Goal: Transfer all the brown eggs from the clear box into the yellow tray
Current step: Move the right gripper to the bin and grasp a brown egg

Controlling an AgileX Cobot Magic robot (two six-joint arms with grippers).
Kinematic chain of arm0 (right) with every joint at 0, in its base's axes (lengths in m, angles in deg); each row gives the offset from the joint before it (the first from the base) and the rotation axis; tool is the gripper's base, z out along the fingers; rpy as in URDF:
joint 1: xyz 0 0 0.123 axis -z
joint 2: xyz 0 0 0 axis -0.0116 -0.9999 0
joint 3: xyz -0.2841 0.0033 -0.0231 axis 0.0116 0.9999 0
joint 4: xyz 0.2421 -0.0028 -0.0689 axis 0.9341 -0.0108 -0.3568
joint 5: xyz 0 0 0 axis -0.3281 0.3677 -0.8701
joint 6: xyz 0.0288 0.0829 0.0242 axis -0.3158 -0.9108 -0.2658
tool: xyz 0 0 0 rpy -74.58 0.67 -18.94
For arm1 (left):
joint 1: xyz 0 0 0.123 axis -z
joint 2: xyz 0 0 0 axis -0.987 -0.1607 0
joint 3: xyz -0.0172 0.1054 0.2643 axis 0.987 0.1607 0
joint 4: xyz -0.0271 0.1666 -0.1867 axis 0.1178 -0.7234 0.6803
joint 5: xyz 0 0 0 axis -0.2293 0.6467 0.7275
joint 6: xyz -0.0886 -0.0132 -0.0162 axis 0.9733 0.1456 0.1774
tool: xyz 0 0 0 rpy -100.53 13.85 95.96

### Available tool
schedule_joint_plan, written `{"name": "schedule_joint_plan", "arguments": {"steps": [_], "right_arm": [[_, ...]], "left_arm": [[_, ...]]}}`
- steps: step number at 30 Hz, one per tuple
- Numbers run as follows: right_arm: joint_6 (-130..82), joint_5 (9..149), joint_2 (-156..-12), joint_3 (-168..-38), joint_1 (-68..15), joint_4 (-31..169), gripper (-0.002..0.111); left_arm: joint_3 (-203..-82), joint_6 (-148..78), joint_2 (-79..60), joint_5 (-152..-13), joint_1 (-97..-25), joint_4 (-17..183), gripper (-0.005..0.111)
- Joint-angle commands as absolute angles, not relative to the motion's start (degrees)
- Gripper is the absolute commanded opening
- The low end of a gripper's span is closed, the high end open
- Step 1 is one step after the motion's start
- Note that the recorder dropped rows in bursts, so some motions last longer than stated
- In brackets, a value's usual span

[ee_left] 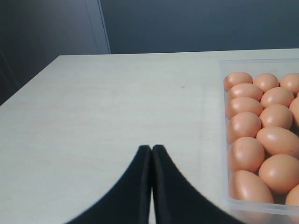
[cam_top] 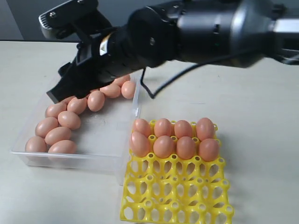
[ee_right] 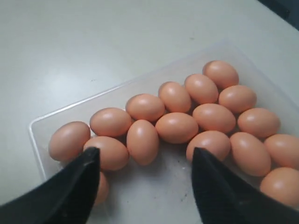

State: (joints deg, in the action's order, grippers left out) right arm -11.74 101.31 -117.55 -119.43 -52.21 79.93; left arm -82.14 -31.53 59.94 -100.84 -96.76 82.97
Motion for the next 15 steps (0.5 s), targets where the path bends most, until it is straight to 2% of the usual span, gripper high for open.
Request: {"name": "schedule_joint_plan", "arguments": {"steps": [1, 8, 15], "right_arm": [[-16.5, 113.3, -127.9, -132.6, -50.3, 79.4, 0.065], [-29.5, 118.3, -141.5, -146.8, -45.5, 79.3, 0.065], [-31.1, 119.6, -148.7, -152.3, -42.6, 83.3, 0.065]], "left_arm": [[-81.9, -31.5, 60.2, -100.2, -96.5, 83.0, 0.0], [-81.9, -31.5, 60.2, -100.2, -96.5, 83.0, 0.0], [-81.9, -31.5, 60.2, -100.2, -96.5, 83.0, 0.0]]}}
